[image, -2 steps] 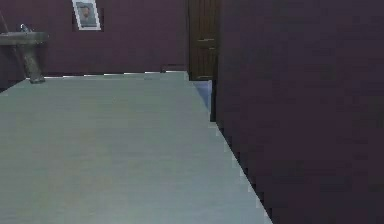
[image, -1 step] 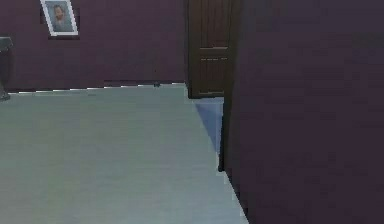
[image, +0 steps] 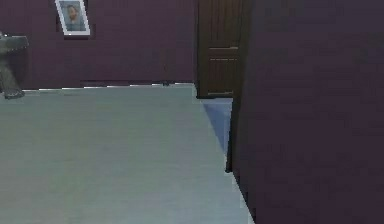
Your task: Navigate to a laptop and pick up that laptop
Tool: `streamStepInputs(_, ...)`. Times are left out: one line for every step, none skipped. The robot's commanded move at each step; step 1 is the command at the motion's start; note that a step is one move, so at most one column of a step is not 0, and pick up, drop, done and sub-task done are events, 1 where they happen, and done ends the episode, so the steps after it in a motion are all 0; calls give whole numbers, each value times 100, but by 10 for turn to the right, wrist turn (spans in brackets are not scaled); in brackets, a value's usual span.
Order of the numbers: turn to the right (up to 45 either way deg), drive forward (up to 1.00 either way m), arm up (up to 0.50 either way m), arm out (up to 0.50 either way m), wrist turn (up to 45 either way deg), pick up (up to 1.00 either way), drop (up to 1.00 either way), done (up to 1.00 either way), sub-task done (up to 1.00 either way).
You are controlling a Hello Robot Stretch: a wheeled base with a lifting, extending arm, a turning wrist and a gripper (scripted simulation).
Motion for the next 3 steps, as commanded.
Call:
streamStepInputs(-90, 0, 0, 0, 0, 0, 0, 0, 0)
streamStepInputs(0, 100, 0, 0, 0, 0, 0, 0, 0)
streamStepInputs(-30, 0, 0, 0, 0, 0, 0, 0, 0)
